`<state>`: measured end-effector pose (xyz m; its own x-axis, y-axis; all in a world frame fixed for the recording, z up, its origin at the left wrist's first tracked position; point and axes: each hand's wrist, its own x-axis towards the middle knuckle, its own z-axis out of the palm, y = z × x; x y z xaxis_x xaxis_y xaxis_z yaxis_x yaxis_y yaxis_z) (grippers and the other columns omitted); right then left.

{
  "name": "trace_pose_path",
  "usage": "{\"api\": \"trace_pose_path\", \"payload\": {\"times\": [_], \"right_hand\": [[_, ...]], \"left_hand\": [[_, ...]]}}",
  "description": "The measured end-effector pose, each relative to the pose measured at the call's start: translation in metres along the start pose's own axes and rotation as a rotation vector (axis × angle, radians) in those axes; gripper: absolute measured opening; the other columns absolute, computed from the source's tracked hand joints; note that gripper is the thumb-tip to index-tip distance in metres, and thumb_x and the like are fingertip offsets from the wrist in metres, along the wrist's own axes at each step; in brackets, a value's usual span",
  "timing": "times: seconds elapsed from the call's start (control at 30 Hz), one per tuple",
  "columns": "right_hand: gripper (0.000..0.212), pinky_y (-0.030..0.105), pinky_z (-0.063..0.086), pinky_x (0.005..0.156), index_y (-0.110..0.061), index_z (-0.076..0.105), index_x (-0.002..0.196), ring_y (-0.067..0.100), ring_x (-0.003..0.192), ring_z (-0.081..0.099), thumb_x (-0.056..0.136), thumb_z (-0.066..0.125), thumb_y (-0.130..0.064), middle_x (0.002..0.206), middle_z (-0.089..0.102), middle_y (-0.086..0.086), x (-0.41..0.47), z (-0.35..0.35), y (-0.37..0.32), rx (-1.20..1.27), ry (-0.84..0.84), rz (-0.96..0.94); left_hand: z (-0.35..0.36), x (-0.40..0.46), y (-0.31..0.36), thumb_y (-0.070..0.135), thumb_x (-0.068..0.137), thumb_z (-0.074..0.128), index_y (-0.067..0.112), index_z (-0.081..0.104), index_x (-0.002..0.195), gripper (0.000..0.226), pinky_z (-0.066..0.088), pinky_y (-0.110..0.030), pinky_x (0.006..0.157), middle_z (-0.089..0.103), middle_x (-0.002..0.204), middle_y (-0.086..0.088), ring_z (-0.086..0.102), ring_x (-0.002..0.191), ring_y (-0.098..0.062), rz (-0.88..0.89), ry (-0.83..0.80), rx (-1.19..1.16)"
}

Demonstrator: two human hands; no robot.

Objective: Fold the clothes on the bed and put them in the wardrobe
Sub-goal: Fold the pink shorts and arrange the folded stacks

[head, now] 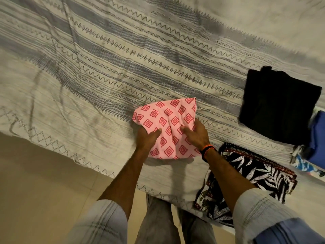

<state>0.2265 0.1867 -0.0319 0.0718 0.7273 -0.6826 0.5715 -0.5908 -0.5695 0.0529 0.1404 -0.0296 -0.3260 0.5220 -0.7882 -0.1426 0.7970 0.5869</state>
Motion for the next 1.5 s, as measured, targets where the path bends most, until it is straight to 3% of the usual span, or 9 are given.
{"api": "trace_pose_path", "payload": {"times": [0.13, 0.37, 0.67, 0.83, 1.0, 1.2, 1.3, 1.4, 1.5], "right_hand": [[0.038, 0.037, 0.05, 0.082, -0.014, 0.057, 0.125, 0.024, 0.099, 0.061, 0.09, 0.067, -0.024, 0.12, 0.065, 0.003, -0.029, -0.026, 0.001, 0.053, 0.046, -0.021], [0.034, 0.04, 0.052, 0.085, -0.014, 0.056, 0.12, 0.023, 0.1, 0.062, 0.089, 0.069, -0.02, 0.117, 0.065, 0.002, -0.09, -0.085, 0.037, 0.179, 0.114, -0.017], [0.035, 0.037, 0.05, 0.088, -0.014, 0.059, 0.12, 0.019, 0.097, 0.06, 0.088, 0.071, -0.022, 0.111, 0.064, 0.0, -0.164, -0.165, 0.134, 0.232, 0.183, -0.001], [0.034, 0.041, 0.054, 0.088, -0.012, 0.062, 0.117, 0.022, 0.097, 0.065, 0.087, 0.073, -0.022, 0.113, 0.068, 0.003, -0.199, -0.207, 0.193, 0.264, 0.226, 0.022], [0.033, 0.046, 0.055, 0.09, -0.012, 0.063, 0.116, 0.025, 0.097, 0.067, 0.087, 0.073, -0.023, 0.113, 0.07, 0.006, -0.216, -0.234, 0.236, 0.298, 0.23, 0.042], [0.031, 0.041, 0.058, 0.081, -0.012, 0.063, 0.114, 0.024, 0.093, 0.069, 0.087, 0.073, -0.024, 0.111, 0.071, 0.007, -0.214, -0.239, 0.268, 0.366, 0.205, 0.101], [0.036, 0.045, 0.055, 0.088, -0.011, 0.06, 0.115, 0.027, 0.098, 0.067, 0.085, 0.075, -0.026, 0.114, 0.069, 0.009, -0.206, -0.23, 0.283, 0.324, 0.217, 0.167], [0.056, 0.048, 0.047, 0.1, -0.009, 0.046, 0.13, 0.034, 0.118, 0.055, 0.085, 0.073, -0.026, 0.132, 0.055, 0.015, -0.198, -0.219, 0.294, -0.047, 0.262, 0.245], [0.071, 0.047, 0.033, 0.113, -0.011, 0.03, 0.147, 0.033, 0.138, 0.034, 0.088, 0.067, -0.027, 0.152, 0.032, 0.017, -0.201, -0.206, 0.294, -0.407, 0.241, 0.096]], "left_hand": [[0.008, -0.031, 0.011, 0.008, 0.086, 0.071, 0.012, 0.06, 0.122, 0.038, 0.052, -0.032, 0.079, 0.068, 0.12, -0.004, 0.064, 0.107, -0.023, 0.042, -0.044, 0.029], [0.045, -0.102, 0.008, 0.012, 0.088, 0.069, 0.013, 0.064, 0.119, 0.031, 0.049, -0.025, 0.066, 0.069, 0.11, 0.001, 0.065, 0.098, -0.018, 0.127, -0.133, 0.145], [0.115, -0.182, -0.047, 0.02, 0.082, 0.075, 0.014, 0.066, 0.118, 0.037, 0.053, -0.045, 0.093, 0.072, 0.113, -0.004, 0.067, 0.101, -0.024, 0.116, -0.224, 0.209], [0.161, -0.229, -0.077, 0.014, 0.084, 0.073, 0.013, 0.067, 0.117, 0.034, 0.049, -0.025, 0.069, 0.072, 0.11, -0.002, 0.068, 0.095, -0.018, 0.139, -0.267, 0.233], [0.195, -0.249, -0.094, 0.015, 0.082, 0.074, 0.014, 0.068, 0.115, 0.033, 0.054, -0.033, 0.075, 0.074, 0.109, -0.004, 0.07, 0.096, -0.022, 0.137, -0.3, 0.302], [0.216, -0.248, -0.105, 0.008, 0.085, 0.071, 0.01, 0.064, 0.117, 0.033, 0.049, -0.026, 0.061, 0.073, 0.108, -0.007, 0.069, 0.085, -0.016, 0.105, -0.335, 0.351], [0.219, -0.233, -0.118, 0.018, 0.084, 0.073, 0.011, 0.061, 0.12, 0.039, 0.053, -0.035, 0.078, 0.07, 0.116, -0.007, 0.067, 0.096, -0.022, 0.12, -0.254, 0.53], [0.219, -0.219, -0.132, 0.036, 0.078, 0.078, 0.008, 0.039, 0.134, 0.073, 0.047, -0.047, 0.099, 0.053, 0.132, -0.014, 0.053, 0.12, -0.034, 0.181, -0.082, 0.997], [0.216, -0.222, -0.143, 0.037, 0.074, 0.08, 0.012, 0.027, 0.146, 0.093, 0.033, -0.05, 0.11, 0.032, 0.15, -0.017, 0.034, 0.136, -0.035, 0.433, -0.062, 1.175]]}}
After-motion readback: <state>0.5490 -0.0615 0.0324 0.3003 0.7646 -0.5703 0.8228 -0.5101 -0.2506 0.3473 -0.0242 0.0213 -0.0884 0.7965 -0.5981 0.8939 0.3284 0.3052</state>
